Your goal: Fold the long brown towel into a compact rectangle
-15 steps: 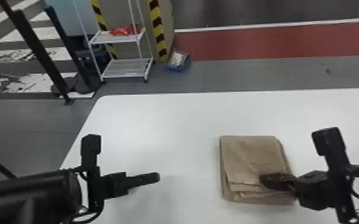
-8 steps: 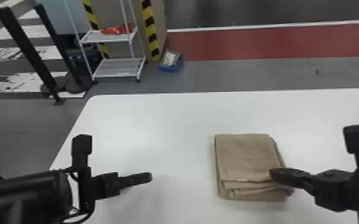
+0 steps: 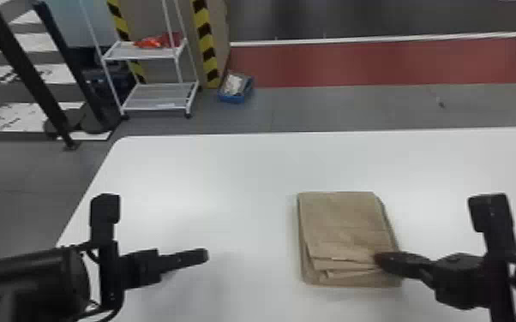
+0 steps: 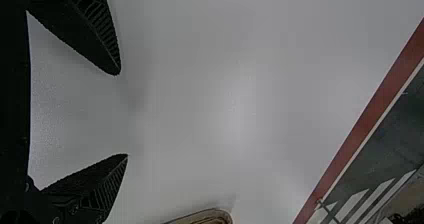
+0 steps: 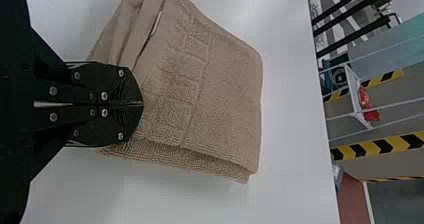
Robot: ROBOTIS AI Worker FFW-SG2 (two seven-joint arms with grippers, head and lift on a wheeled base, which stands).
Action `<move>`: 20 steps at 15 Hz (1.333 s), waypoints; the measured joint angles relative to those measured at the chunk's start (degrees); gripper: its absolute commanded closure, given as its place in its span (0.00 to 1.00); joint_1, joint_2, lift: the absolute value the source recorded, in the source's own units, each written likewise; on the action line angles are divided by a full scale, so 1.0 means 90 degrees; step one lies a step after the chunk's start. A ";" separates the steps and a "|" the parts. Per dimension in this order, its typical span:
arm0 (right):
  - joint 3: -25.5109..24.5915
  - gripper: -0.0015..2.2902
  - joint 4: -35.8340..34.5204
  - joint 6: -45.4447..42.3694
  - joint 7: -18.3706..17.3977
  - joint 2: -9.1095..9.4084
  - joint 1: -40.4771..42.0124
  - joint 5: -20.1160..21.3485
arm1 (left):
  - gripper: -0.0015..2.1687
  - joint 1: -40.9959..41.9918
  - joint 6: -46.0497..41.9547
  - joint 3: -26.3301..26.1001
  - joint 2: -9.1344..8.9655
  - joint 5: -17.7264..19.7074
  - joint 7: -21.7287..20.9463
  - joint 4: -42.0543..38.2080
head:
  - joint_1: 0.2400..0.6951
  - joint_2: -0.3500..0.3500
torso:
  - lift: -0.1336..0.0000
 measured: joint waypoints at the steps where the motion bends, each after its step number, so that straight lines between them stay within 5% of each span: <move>1: -0.0125 0.69 -0.0328 0.0299 0.0012 0.0012 -0.0063 -0.0253 | 0.07 0.0010 0.0060 0.0015 -0.0003 0.0021 -0.0021 -0.0114 | 1.00 0.67 | 0.07; 2: -0.0301 0.56 -0.0813 0.0801 0.0021 0.0028 -0.0172 -0.0595 | 0.07 0.0024 0.0181 0.0028 -0.0008 0.0042 -0.0039 -0.0288 | 1.00 0.67 | 0.07; 4: -0.0649 0.05 -0.1625 0.1409 0.0018 0.0103 -0.0328 -0.1087 | 0.07 0.0128 0.0371 0.0070 -0.0043 0.0129 -0.0046 -0.0679 | 1.00 0.67 | 0.07; 5: -0.0857 0.00 -0.1877 0.1359 -0.0010 0.0171 -0.0306 -0.1283 | 0.07 0.0265 0.0385 0.0125 -0.0052 0.0287 0.0023 -0.0930 | 1.00 0.66 | 0.07; 8: -0.1490 0.01 -0.1703 -0.0854 -0.0825 0.0247 0.0463 -0.1993 | 0.06 0.0985 -0.0955 0.0365 -0.0056 0.1240 0.0211 -0.1357 | 1.00 0.56 | 0.07; 12: -0.1941 0.02 -0.0669 -0.3999 -0.1576 0.0252 0.1304 -0.3176 | 0.05 0.2359 -0.5897 -0.0062 -0.0056 0.2417 0.1545 -0.1016 | 1.00 0.48 | 0.07; 15: -0.1715 0.03 -0.0094 -0.6159 -0.2270 0.0252 0.1841 -0.3213 | 0.05 0.3302 -1.0113 -0.0757 -0.0056 0.2436 0.2294 -0.0501 | 1.00 0.43 | 0.07; 17: -0.1487 0.03 0.0172 -0.7064 -0.2699 0.0251 0.2209 -0.3104 | 0.05 0.3646 -1.0769 -0.0885 -0.0056 0.2364 0.2446 -0.0404 | 1.00 0.41 | 0.07; 20: -0.1174 0.03 0.0315 -0.7329 -0.3195 0.0251 0.2490 -0.2808 | 0.05 0.3911 -1.0779 -0.0948 -0.0056 0.1710 0.2952 -0.0465 | 1.00 0.43 | 0.07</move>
